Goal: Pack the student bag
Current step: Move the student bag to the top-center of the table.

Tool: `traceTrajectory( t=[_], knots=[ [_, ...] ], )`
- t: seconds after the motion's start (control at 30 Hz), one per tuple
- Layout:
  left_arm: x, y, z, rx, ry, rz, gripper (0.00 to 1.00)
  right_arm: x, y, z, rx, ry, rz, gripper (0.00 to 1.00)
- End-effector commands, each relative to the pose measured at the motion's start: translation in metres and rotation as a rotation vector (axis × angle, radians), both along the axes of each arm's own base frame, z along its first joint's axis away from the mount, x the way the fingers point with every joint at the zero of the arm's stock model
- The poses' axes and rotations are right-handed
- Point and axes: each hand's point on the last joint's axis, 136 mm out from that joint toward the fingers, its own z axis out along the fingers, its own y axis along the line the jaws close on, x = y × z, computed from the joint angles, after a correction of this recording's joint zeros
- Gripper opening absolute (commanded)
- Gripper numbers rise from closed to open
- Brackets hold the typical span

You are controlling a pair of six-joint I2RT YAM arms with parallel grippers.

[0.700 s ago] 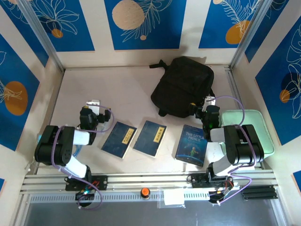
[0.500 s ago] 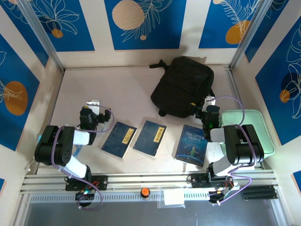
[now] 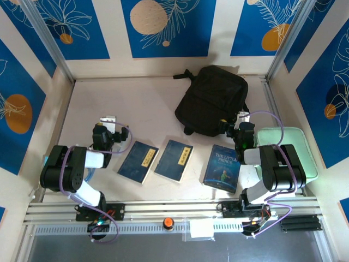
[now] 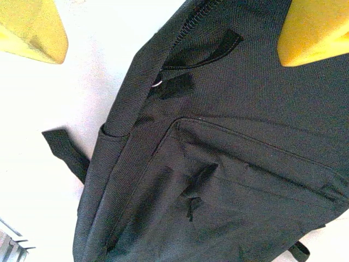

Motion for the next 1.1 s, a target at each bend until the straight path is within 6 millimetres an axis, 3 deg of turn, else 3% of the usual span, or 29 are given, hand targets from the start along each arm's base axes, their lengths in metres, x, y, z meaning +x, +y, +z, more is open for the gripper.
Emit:
traceTrajectory(
  t=[0.0, 0.33, 0.5, 0.67, 0.9, 1.07],
  knots=[
    [0.004, -0.002, 0.006, 0.004, -0.018, -0.018, 1.00, 0.006, 0.000, 0.008, 0.003, -0.024, 0.004, 0.99],
    [0.001, 0.005, 0.013, 0.005, -0.051, 0.020, 1.00, 0.003, 0.008, 0.017, -0.018, -0.041, 0.034, 0.99],
    [-0.005, 0.016, 0.040, 0.010, -0.046, 0.083, 1.00, -0.001, 0.019, 0.051, -0.091, -0.010, 0.019, 0.99],
    [-0.007, 0.028, 0.080, -0.091, -0.063, 0.192, 1.00, -0.007, 0.046, 0.077, 0.081, 0.072, 0.044, 0.99],
    [-0.005, 0.007, 0.118, -0.347, 0.031, 0.174, 1.00, -0.004, 0.090, 0.075, 0.317, 0.369, 0.026, 0.99],
    [0.003, -0.028, 0.118, -0.461, 0.119, 0.015, 1.00, 0.015, 0.122, 0.056, 0.341, 0.540, 0.070, 0.98]
  ],
)
